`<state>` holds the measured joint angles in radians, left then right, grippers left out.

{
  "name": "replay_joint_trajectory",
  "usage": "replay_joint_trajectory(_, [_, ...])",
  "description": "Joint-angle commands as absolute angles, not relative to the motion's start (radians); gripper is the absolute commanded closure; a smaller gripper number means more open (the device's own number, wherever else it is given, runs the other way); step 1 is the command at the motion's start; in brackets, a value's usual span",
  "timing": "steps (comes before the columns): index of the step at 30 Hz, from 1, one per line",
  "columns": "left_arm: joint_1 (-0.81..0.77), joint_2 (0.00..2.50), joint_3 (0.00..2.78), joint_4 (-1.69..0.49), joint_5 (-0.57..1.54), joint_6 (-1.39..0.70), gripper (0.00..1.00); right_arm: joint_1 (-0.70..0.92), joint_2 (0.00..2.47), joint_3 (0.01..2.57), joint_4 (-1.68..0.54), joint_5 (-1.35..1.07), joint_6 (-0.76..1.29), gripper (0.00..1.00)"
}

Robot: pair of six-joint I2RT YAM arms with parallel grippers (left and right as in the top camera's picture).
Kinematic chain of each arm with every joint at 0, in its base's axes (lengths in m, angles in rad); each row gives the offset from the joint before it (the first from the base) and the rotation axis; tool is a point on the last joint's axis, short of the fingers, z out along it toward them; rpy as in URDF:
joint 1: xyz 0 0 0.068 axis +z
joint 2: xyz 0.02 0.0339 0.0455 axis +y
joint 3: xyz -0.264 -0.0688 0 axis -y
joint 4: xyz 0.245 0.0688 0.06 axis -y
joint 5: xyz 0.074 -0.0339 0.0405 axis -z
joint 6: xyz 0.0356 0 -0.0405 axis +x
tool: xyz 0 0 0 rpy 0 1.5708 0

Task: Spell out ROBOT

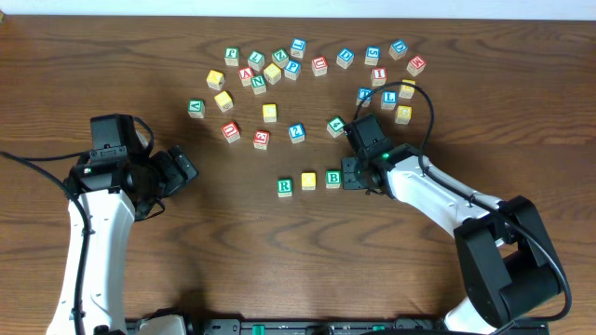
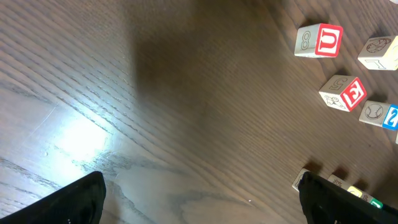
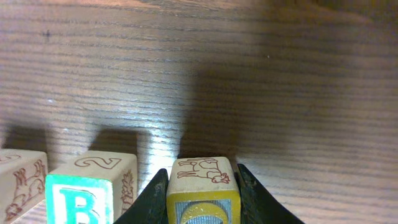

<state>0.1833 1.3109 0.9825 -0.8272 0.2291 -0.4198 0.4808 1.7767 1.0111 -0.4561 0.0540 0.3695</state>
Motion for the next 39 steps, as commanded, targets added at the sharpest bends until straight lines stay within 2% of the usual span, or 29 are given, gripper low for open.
replay_joint_trajectory(1, [0.187, 1.307, 0.986, -0.828, 0.216, -0.424, 0.02, 0.479, 1.769, 1.004, -0.452, 0.075, 0.239, 0.76])
replay_joint_trajectory(5, [0.187, 1.307, 0.986, -0.828, 0.216, -0.424, 0.02, 0.478, 1.769, 1.004, -0.452, 0.074, 0.209, 0.73])
replay_joint_trajectory(11, [0.187, 1.307, 0.986, -0.828, 0.216, -0.425, 0.02, 0.479, 1.769, 1.004, -0.452, 0.031, 0.198, 0.74])
replay_joint_trajectory(15, [0.187, 1.307, 0.986, -0.828, 0.216, -0.425, 0.02, 0.478, 1.769, 1.004, -0.452, 0.031, 0.107, 0.78])
replay_joint_trajectory(19, [0.187, 1.307, 0.986, -0.828, 0.216, -0.424, 0.03, 0.477, 1.769, 1.004, -0.460, 0.031, -0.033, 0.73])
replay_joint_trajectory(28, [0.187, 1.307, 0.986, -0.828, 0.216, -0.424, 0.03, 0.468, 1.769, 1.004, -0.464, 0.031, -0.318, 0.73])
replay_joint_trajectory(32, [0.187, 1.307, 0.986, -0.829, 0.216, -0.424, 0.02, 0.458, 1.769, 1.004, -0.465, 0.031, -0.381, 0.72])
replay_joint_trajectory(39, [0.187, 1.307, 0.986, -0.828, 0.216, -0.424, 0.02, 0.423, 1.769, 1.004, -0.463, 0.025, -0.500, 0.78])
